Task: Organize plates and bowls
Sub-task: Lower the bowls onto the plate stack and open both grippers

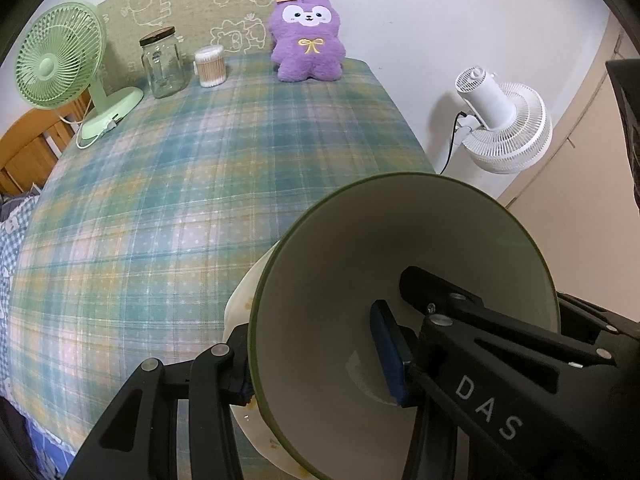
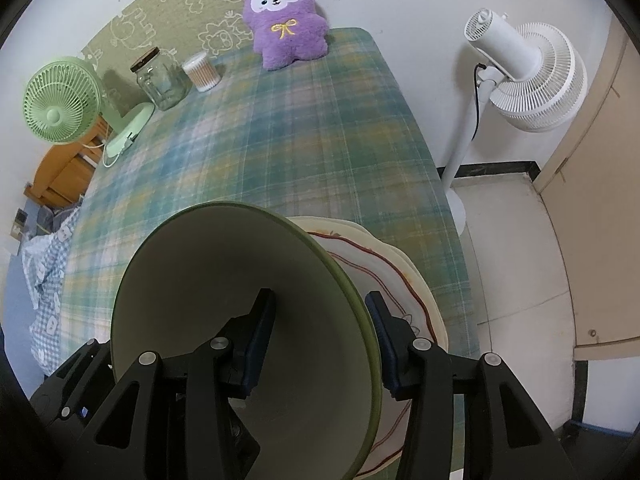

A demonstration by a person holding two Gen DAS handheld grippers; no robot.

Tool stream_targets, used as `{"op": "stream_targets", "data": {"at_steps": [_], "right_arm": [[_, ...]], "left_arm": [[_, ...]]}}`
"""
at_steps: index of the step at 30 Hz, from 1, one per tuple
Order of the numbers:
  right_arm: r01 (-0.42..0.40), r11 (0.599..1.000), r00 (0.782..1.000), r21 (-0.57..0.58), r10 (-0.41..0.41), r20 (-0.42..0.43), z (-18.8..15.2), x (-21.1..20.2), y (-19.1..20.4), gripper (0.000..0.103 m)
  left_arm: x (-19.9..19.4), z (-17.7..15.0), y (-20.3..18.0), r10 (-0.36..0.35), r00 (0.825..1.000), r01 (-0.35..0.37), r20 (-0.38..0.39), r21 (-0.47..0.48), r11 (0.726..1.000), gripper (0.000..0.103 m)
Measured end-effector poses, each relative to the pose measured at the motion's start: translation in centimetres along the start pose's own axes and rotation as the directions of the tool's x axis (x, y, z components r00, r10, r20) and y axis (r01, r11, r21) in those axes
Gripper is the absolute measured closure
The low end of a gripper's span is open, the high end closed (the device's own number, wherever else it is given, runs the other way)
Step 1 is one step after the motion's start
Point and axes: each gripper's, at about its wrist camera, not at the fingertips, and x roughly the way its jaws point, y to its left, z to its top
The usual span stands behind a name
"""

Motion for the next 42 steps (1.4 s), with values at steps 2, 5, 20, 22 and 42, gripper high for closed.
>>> {"op": "stream_targets", "data": {"at_steps": [2, 5, 20, 22, 42], "right_arm": [[-0.001, 1.0, 1.0, 0.0, 0.001, -0.004, 0.0, 0.0, 0.1, 0.052], [-0.002, 1.0, 1.0, 0.0, 0.002, -0.006, 0.0, -0.1, 0.1, 0.052], [0.07, 0.998, 0.994, -0.004, -0.069, 0.088, -0.6, -2.9, -0.1, 0.032], [0.073, 0.997, 0.993, -0.002, -0.072, 0.096, -0.7, -3.3, 0.0, 0.031], [0.094, 0.993, 0.95, -0.076, -0.067, 0.306, -0.6, -9.4, 4.6, 0.027]], "left_arm": [[0.0, -0.2, 0.2, -0.012, 1.0, 0.012, 0.0, 0.004, 1.0, 0.054], [-0.1, -0.4, 0.4, -0.027, 1.0, 0.027, 0.001, 0.005, 1.0, 0.052], [-2.3, -0.7, -0.1, -0.034, 0.997, 0.033, 0.068, 0.014, 0.999, 0.025], [-2.8, -0.7, -0.2, -0.028, 0.996, 0.027, 0.08, 0.02, 0.999, 0.024], [-9.4, -0.2, 3.0, 0.041, 0.955, -0.043, 0.295, -0.001, 0.999, 0.022]]}}
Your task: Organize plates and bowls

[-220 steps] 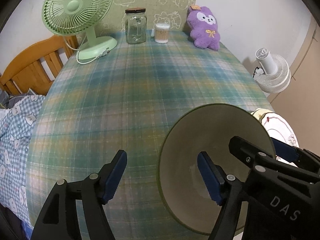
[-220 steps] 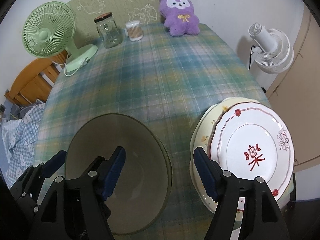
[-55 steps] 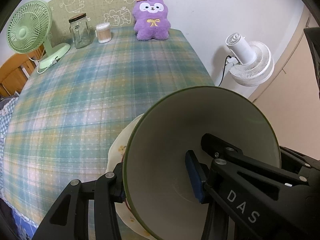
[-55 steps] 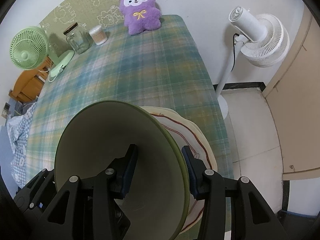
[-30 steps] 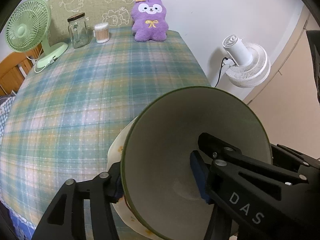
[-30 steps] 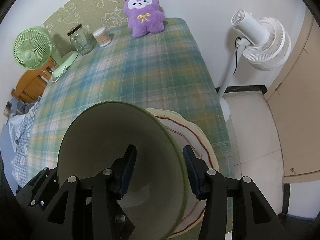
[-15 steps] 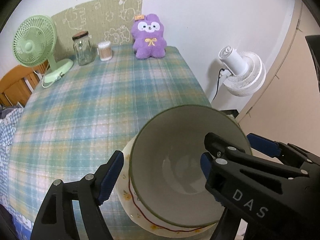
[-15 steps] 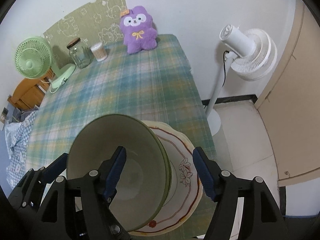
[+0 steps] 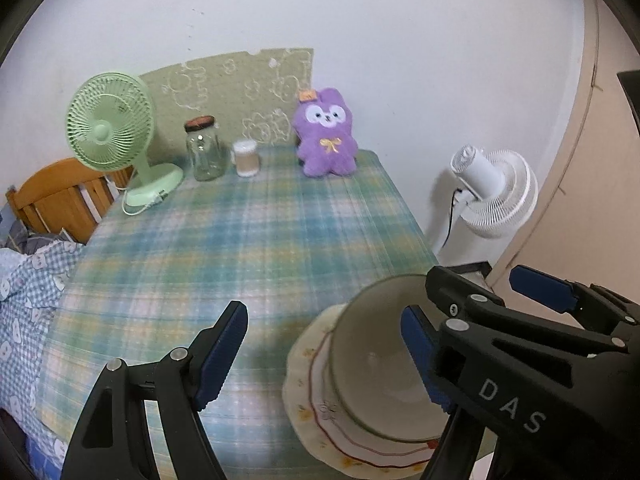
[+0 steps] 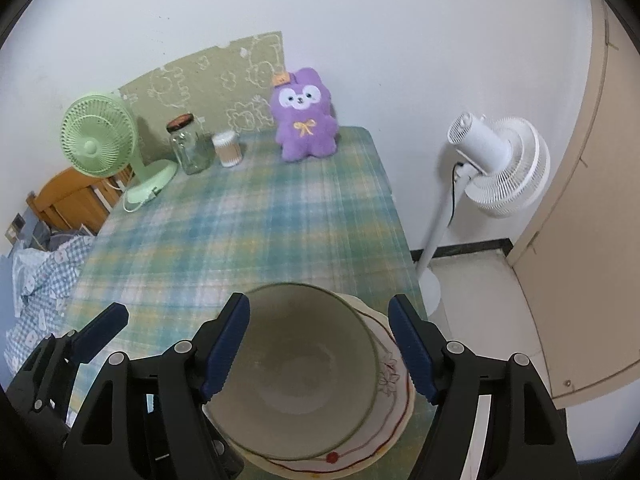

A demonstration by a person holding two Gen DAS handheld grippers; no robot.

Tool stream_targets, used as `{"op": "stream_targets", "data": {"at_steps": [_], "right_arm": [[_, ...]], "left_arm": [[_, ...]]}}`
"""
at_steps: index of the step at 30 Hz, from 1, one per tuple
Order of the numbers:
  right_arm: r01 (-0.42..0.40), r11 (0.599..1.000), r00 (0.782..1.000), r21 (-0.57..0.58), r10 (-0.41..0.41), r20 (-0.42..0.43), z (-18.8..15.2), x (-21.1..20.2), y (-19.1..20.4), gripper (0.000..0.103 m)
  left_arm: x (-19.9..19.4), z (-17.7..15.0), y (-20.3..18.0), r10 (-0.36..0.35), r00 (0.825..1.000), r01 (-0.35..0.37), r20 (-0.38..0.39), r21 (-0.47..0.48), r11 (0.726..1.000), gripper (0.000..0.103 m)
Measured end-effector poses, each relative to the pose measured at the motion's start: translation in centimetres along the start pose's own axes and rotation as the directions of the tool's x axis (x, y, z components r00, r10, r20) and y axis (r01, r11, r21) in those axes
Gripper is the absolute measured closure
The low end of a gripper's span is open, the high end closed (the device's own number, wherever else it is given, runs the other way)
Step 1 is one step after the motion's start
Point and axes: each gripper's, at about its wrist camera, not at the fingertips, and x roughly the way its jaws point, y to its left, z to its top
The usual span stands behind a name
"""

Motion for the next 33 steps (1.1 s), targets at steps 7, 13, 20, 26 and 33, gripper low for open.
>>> {"op": "stream_targets", "data": {"at_steps": [7, 13, 20, 26, 33], "right_arm": [[0.023, 1.0, 0.998, -0.021, -0.022, 0.062, 0.4, -1.8, 3.3, 0.02], [0.02, 1.0, 0.996, -0.017, -0.018, 0.091, 0.2, -3.0, 6.6, 0.018], [0.027, 1.0, 0.991, 0.012, -0.029, 0.128, -0.8, -3.9, 10.6, 0.017], [0.068, 0.997, 0.987, 0.021, -0.07, 0.147, -2.1, -4.3, 13.9, 0.017], [0.106, 0.993, 0.983, 0.059, -0.113, 0.143, -3.9, -4.1, 16.7, 0.017]], "left_arm": [[-1.6, 0.3, 3.4, 0.003, 0.999, -0.002, 0.05, -0.019, 1.0, 0.022], [-3.1, -0.1, 6.8, 0.014, 0.997, -0.012, 0.078, -0.02, 1.0, 0.017], [-4.5, -0.5, 11.1, 0.012, 0.995, -0.01, 0.101, -0.015, 1.0, 0.011], [-5.3, -1.1, 14.5, 0.016, 0.993, -0.019, 0.12, 0.024, 1.0, 0.006], [-5.0, -1.9, 18.4, -0.008, 0.995, 0.003, 0.096, 0.049, 0.999, 0.006]]}}
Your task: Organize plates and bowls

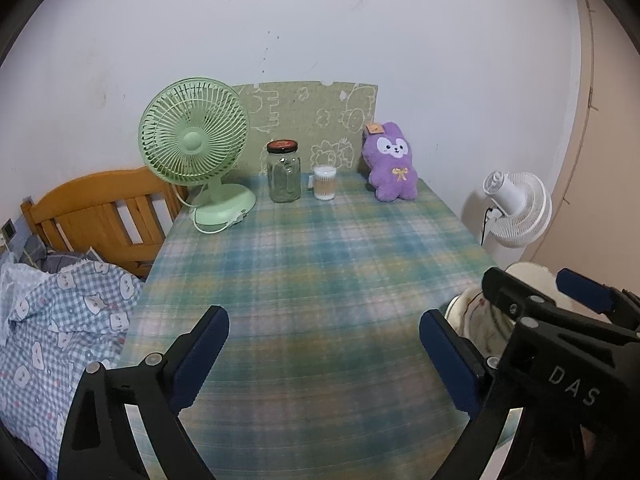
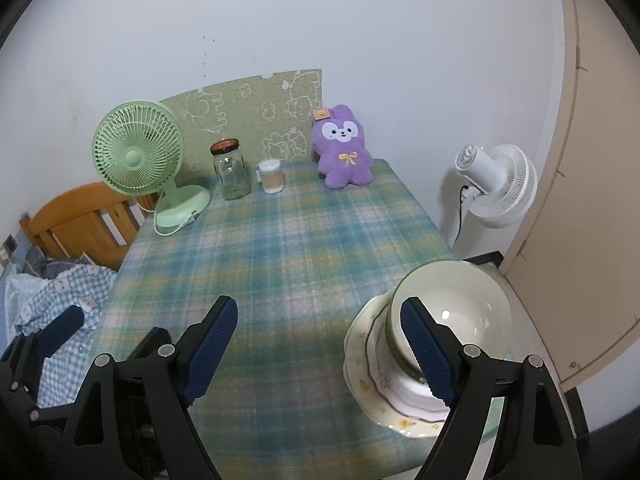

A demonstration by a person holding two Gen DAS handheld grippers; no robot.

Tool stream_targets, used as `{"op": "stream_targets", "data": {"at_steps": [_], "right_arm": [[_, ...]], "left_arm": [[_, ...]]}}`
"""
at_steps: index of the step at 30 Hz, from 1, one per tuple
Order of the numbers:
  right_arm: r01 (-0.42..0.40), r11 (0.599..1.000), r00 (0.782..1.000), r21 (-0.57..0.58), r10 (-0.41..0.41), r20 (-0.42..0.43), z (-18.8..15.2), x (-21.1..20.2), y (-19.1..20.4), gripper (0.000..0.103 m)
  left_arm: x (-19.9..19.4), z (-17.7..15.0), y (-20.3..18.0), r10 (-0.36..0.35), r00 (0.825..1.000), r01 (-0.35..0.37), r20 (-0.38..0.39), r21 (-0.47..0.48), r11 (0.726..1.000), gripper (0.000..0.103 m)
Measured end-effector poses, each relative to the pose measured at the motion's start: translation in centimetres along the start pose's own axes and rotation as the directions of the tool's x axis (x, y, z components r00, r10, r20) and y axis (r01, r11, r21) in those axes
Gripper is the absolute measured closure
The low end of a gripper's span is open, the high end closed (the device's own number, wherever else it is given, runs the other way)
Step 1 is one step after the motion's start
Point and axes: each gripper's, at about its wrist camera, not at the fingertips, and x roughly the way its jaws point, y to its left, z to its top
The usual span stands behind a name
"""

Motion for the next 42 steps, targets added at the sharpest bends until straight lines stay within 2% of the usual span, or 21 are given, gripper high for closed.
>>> {"op": "stream_targets", "data": {"at_steps": [11, 17, 27, 33, 42], "right_arm": [[0.014, 1.0, 1.0, 0.003, -0.014, 0.021, -2.3, 0.1, 0.8, 0.017], [-0.001, 0.999, 1.0, -0.033, 0.002, 0.024, -4.1, 0.3, 0.5, 0.017], [-0.027, 0.995, 0.996, -0.097, 0.035, 0.076, -6.1, -0.6, -0.4, 0.017], [-0.051, 0.994, 0.991, -0.091, 0.062, 0.115, -6.9, -1.8, -1.0, 0.017], [-0.05, 0.995, 0.991, -0.086, 0.06, 0.12, -7.6, -2.1, -1.4, 0.017]], "left_arm": [[-0.2, -1.9, 2.9, 0.044, 0.999, -0.044, 0.02, 0.004, 0.999, 0.006], [-0.6, -3.5, 2.7, 0.067, 0.997, -0.067, 0.028, -0.003, 0.998, 0.006], [-2.0, -5.6, 1.8, 0.093, 0.992, -0.091, 0.084, -0.028, 0.995, 0.006], [-3.5, -6.3, 1.4, 0.1, 0.985, -0.096, 0.143, -0.035, 0.995, 0.006], [-3.5, -6.7, 0.9, 0.102, 0.985, -0.097, 0.142, -0.039, 0.995, 0.006]]}}
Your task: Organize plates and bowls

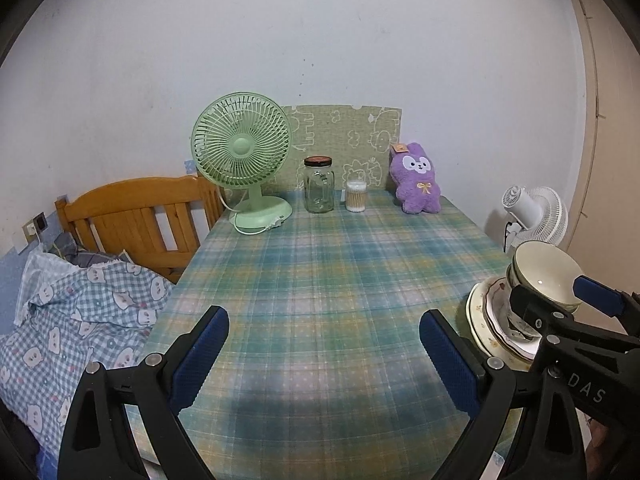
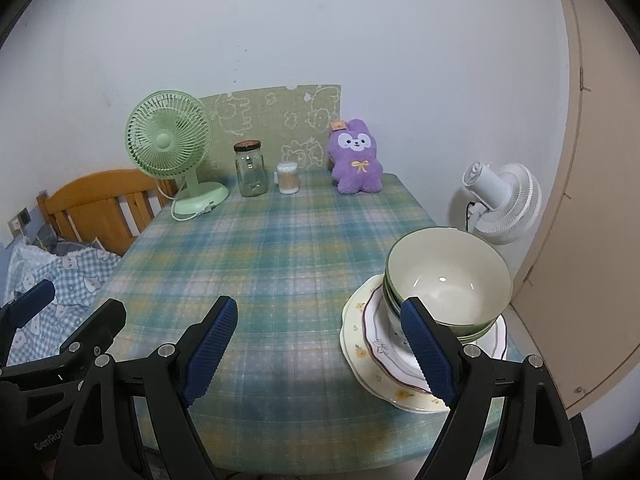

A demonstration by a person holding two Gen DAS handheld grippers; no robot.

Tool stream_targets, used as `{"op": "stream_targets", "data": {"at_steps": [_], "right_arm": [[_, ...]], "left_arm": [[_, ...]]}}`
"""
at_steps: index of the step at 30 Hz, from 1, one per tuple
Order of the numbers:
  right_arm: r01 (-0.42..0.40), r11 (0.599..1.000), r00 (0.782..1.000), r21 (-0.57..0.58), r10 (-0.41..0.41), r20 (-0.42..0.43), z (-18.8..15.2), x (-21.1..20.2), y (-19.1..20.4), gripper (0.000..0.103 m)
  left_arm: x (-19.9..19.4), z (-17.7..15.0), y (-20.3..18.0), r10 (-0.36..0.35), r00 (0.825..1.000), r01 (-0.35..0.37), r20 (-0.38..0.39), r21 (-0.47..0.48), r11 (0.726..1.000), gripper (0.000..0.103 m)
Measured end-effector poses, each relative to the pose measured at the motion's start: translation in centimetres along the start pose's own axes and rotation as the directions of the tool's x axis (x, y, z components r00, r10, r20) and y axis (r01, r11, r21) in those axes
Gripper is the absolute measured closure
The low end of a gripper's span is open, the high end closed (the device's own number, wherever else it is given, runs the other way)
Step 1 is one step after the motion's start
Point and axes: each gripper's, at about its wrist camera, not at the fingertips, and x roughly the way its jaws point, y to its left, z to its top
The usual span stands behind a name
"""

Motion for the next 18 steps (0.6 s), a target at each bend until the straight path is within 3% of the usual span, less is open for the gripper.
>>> {"op": "stream_targets", "data": {"at_steps": [18], "right_arm": [[0.008, 1.0, 1.0, 0.0, -0.008, 0.002, -0.1, -0.04, -0.43, 0.017]], "left_arm": [[0.11, -0.2, -0.2, -0.004, 1.0, 0.004, -0.009, -0.006, 1.0, 0.003]]}}
